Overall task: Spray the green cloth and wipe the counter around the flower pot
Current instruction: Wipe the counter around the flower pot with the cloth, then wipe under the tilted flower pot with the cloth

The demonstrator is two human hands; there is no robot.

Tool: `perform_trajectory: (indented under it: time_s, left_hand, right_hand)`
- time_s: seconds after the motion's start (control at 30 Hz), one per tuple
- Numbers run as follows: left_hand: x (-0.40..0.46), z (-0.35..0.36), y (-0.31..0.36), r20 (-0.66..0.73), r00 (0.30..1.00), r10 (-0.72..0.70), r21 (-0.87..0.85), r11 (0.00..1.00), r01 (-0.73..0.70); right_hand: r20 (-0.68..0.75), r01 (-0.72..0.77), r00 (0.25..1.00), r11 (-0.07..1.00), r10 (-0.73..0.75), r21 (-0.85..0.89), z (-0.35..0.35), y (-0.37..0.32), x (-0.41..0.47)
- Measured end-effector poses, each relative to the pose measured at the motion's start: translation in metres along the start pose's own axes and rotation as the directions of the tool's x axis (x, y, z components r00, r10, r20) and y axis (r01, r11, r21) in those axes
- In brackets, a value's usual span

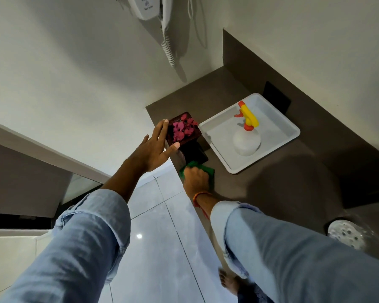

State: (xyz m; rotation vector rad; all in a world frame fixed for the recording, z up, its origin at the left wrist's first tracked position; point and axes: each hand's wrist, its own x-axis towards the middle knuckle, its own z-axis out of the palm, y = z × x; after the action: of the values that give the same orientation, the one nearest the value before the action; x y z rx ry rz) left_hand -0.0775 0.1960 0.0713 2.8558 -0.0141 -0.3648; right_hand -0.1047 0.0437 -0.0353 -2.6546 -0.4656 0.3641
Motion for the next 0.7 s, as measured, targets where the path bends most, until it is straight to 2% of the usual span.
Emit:
perform_trajectory:
  time_s: [0.1, 0.2, 0.3, 0.4, 0.47, 0.53, 0.6, 0.63, 0.7]
  left_hand:
    - [0.001, -0.002, 0.001, 0.007, 1.000, -0.010, 0.018, 1.000, 0.010]
    - [-0.003, -0.003, 0.001, 0.001, 1.000, -0.017, 0.053, 0.998, 0.017]
    - [-0.007, -0.006, 0.004, -0.031, 0.999, -0.017, 0.072, 0.997, 0.020]
    - [-0.012, -0.011, 0.012, -0.115, 0.993, -0.018, 0.068, 0.997, 0.026]
    - [-0.014, -0.016, 0.024, -0.279, 0.960, 0.005, 0.033, 0.999, 0.004]
    - [-0.014, -0.019, 0.046, -0.468, 0.881, 0.074, 0.050, 0.997, -0.057]
    - [-0.014, -0.012, 0.080, -0.570, 0.802, 0.176, 0.086, 0.984, -0.155]
    - [-0.014, -0.002, 0.101, -0.570, 0.790, 0.226, 0.091, 0.973, -0.212]
    - [-0.011, 0.027, 0.143, -0.490, 0.830, 0.265, 0.050, 0.960, -0.277]
  right_hand:
    - [0.075, 0.145, 0.987, 0.989, -0.143, -0.032, -0.002, 0.000, 0.001]
    - [0.092, 0.124, 0.987, 0.989, -0.131, 0.083, -0.018, 0.008, 0.000]
    - [0.145, -0.033, 0.989, 0.930, -0.022, 0.365, -0.048, 0.036, 0.000]
    - [0.143, -0.215, 0.977, 0.763, 0.161, 0.610, -0.087, 0.075, 0.004]
    - [0.101, -0.266, 0.954, 0.641, 0.283, 0.720, -0.107, 0.098, 0.008]
    - [0.065, -0.274, 0.929, 0.561, 0.363, 0.781, -0.124, 0.117, 0.012]
    - [0.027, -0.270, 0.915, 0.560, 0.403, 0.783, -0.137, 0.130, 0.018]
    - [0.013, -0.273, 0.912, 0.583, 0.410, 0.765, -0.141, 0.134, 0.022]
    - [-0.009, -0.282, 0.912, 0.643, 0.409, 0.712, -0.152, 0.137, 0.028]
